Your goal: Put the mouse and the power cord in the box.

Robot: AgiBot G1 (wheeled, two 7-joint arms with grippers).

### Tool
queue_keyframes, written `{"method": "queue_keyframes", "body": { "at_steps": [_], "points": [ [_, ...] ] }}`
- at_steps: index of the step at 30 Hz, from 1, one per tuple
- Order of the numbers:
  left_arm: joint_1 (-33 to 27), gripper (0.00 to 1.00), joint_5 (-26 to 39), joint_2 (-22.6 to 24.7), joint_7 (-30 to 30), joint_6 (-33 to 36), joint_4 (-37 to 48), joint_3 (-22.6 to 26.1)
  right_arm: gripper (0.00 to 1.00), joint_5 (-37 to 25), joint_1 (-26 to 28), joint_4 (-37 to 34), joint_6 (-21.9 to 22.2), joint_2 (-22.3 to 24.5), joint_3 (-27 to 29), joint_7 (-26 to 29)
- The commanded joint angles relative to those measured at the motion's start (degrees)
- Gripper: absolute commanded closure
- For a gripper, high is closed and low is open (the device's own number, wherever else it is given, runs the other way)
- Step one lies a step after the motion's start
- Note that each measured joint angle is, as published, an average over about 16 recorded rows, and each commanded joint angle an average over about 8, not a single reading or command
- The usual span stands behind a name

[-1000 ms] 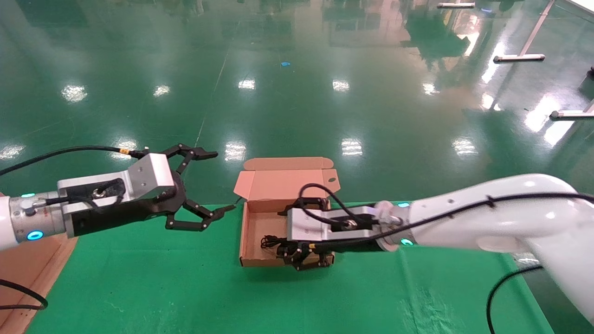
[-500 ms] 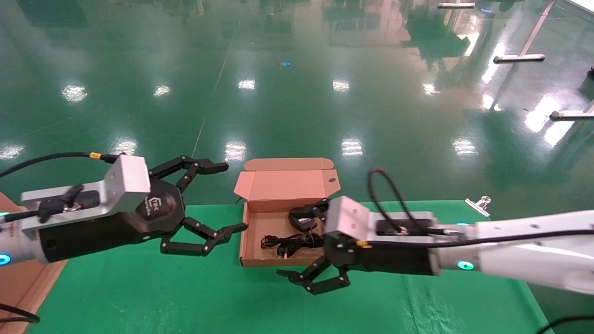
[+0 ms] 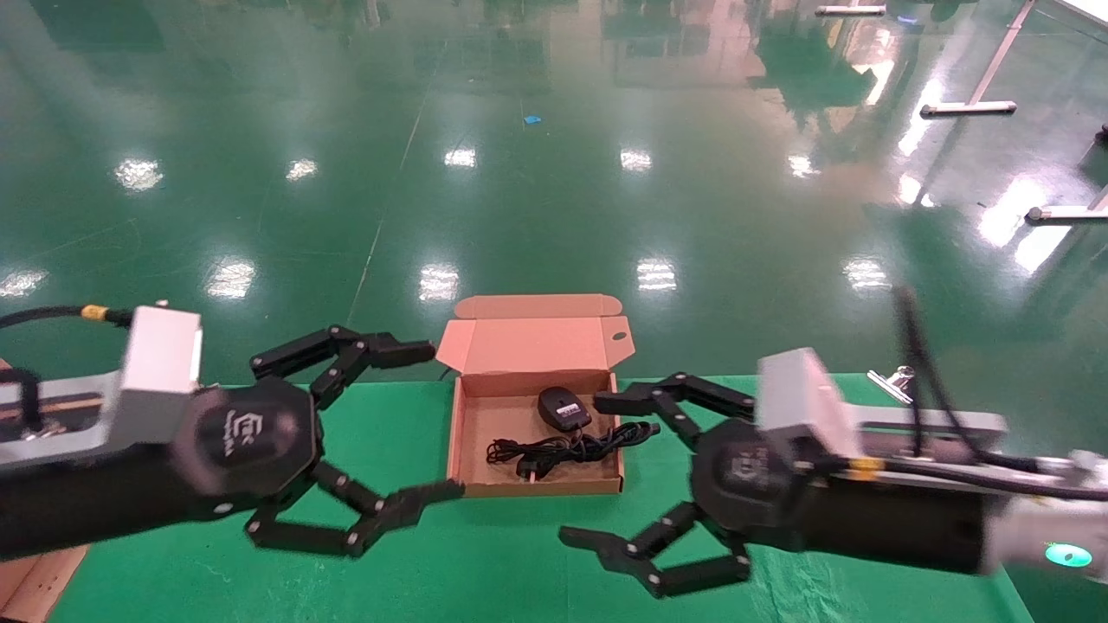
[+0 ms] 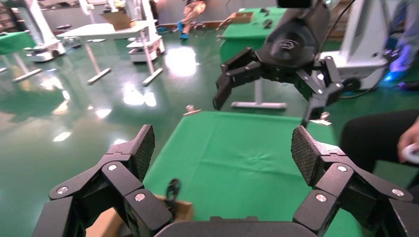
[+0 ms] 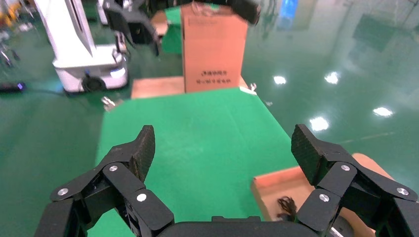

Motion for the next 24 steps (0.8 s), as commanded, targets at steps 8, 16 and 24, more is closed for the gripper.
{"method": "queue_keyframes", "body": {
  "at_steps": [8,16,24],
  "points": [
    [4.21,0.00,-1.63,-1.84,-7.24,4.98,-5.24,-5.60,0.00,6.30,-5.71,6.05,-6.07,6.53,8.14,5.06],
    [7.41,0.00,-2.86,-3.24,-12.58,8.80,-9.26,-9.90,0.00,10.80,-9.76,10.34,-10.38,11.15,14.03,8.38],
    [8.04,0.00,-3.16,-3.54,-13.17,9.58,-10.02,-10.75,0.00,11.47,-10.34,10.93,-10.95,11.75,14.87,8.59]
  ]
}}
